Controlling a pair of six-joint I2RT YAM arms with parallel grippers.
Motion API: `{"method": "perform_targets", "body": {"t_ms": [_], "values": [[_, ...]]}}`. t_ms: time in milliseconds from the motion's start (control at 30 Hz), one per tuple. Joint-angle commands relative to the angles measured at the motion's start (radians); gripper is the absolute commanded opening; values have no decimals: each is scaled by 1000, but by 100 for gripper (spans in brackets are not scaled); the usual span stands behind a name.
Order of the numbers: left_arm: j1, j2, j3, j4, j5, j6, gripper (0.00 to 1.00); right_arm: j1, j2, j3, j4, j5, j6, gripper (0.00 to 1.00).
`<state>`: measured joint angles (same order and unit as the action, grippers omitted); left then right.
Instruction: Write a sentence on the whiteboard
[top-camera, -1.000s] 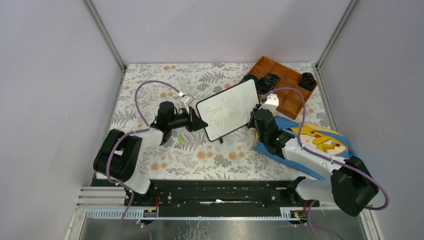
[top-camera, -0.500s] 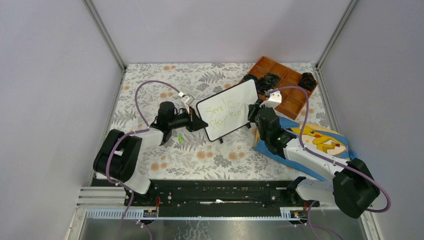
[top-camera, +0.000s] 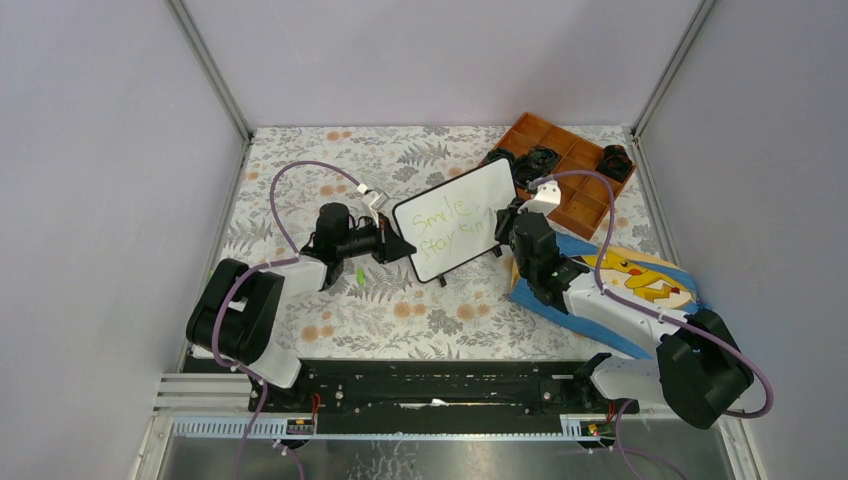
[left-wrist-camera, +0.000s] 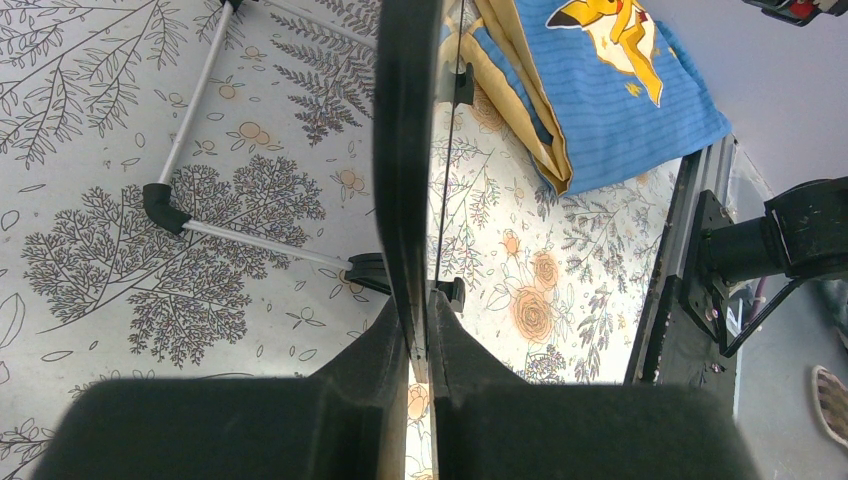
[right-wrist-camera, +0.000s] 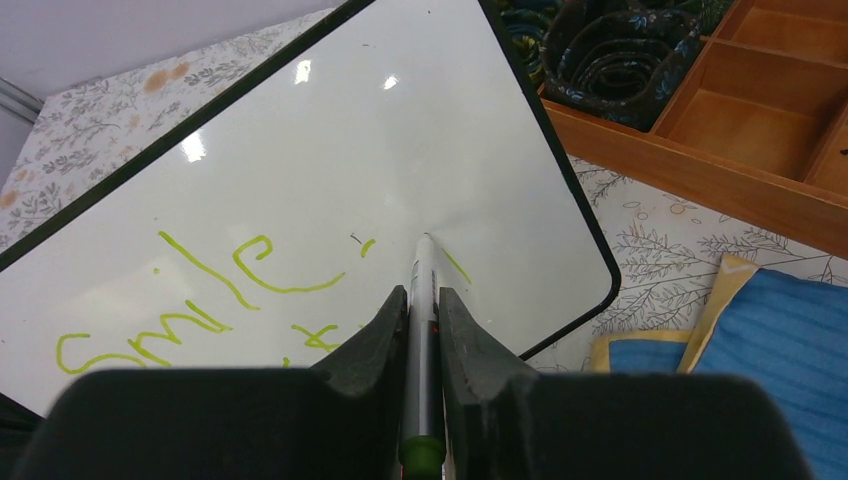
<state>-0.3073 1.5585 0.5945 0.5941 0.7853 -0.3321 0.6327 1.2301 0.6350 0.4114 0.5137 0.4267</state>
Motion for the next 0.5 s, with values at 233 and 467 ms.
{"method": "perform_targets", "body": {"t_ms": [233,467], "values": [[-18,19,-16,-140,-65,79,0,-20,25,33,49,-18,24,0],[-17,17,-16,-140,-66,78,0,-21,13,2,19,-11,36,0]]}}
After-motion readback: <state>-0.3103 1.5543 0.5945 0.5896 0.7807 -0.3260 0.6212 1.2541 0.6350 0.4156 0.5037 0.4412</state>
